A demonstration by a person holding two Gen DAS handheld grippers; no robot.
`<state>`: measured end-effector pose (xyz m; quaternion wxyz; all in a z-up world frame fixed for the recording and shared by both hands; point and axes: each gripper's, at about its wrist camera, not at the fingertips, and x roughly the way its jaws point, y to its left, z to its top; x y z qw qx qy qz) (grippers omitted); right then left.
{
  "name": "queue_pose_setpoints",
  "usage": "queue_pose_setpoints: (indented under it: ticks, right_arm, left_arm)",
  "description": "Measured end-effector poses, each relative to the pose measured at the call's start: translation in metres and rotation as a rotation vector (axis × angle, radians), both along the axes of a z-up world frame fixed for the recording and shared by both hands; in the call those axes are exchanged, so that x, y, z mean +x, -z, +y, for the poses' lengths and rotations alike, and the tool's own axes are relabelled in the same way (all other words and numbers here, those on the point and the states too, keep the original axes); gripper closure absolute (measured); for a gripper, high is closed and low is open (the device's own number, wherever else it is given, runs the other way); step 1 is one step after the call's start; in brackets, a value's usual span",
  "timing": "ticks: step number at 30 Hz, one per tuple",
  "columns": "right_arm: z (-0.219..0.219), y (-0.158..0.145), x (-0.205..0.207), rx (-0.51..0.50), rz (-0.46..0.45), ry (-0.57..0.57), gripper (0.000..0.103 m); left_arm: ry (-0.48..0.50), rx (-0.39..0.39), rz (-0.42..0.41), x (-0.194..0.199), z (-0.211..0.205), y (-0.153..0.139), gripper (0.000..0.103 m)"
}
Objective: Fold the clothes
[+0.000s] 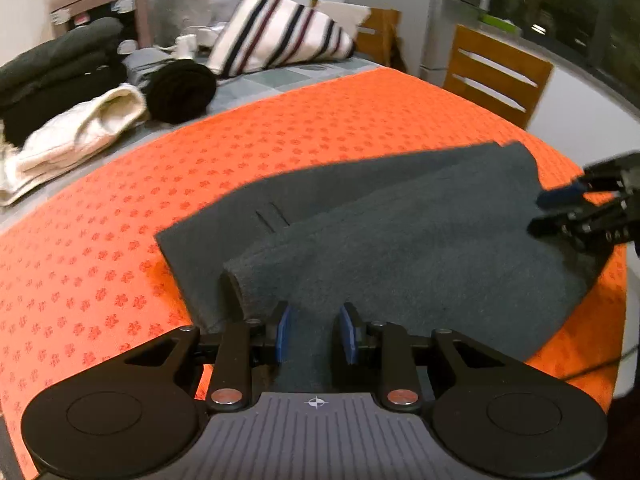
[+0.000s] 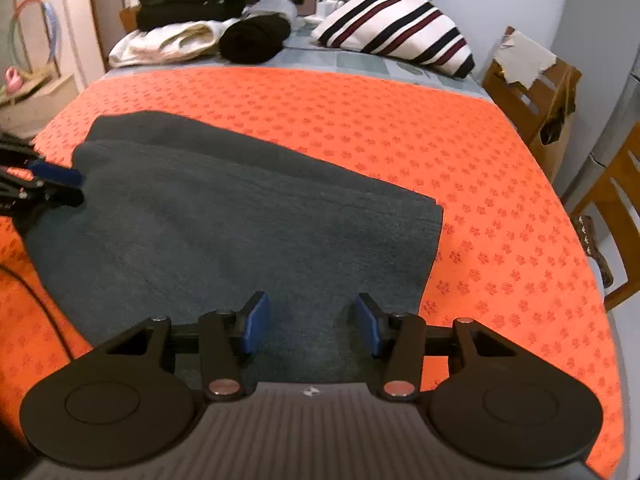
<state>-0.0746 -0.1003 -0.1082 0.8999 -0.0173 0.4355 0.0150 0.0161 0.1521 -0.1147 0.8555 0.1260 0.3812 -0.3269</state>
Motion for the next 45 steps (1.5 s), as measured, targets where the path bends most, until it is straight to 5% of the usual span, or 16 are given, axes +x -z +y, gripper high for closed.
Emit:
queue_pose_setpoints:
  ticks: [2,4,10,16,23,26,28,30,33,45]
  right_arm:
    - [0.001,-0.006,-0.002,0.005,-0.016,0.014,0.049]
    - [-0.005,-0.020,-0.013,0.036,-0.055,0.060,0.048]
    - [-0.040,-0.034,-0.070,0.263,-0.092,0.386,0.032]
    - [-0.059,0.002,-0.122,0.607,-0.040,0.656,0.032]
    - [-0.059,0.043,-0.128,0.891,-0.079,0.737,0.032]
    - [-0.063,0.056,-0.118,0.978,-0.080,0.769,0.038]
    - [-0.064,0.060,-0.114,0.993,-0.084,0.792,0.049]
    - [-0.063,0.058,-0.111,0.979,-0.097,0.795,0.064]
    - [-0.061,0.047,-0.101,0.916,-0.113,0.763,0.073]
    - [-0.116,0.018,0.010,0.743,-0.009,0.498,0.076]
  left_arm:
    - [-0.022,-0.032,-0.040,-0.001,0.003,-0.010,0.067]
    - [-0.060,-0.072,-0.113,0.004,0.011,-0.025,0.045]
    - [-0.167,-0.033,-0.150,0.050,0.025,-0.020,0.039]
    - [-0.255,-0.100,0.022,0.092,0.036,0.004,0.037]
    - [-0.283,-0.193,0.178,0.112,0.035,0.028,0.038]
    - [-0.319,-0.209,0.171,0.110,0.041,0.030,0.056]
    - [-0.346,-0.226,0.162,0.108,0.047,0.030,0.080]
    - [-0.358,-0.259,0.168,0.105,0.056,0.027,0.082]
    - [-0.367,-0.245,0.142,0.096,0.059,0.023,0.084]
    - [-0.435,-0.274,0.200,0.024,0.100,0.004,0.084]
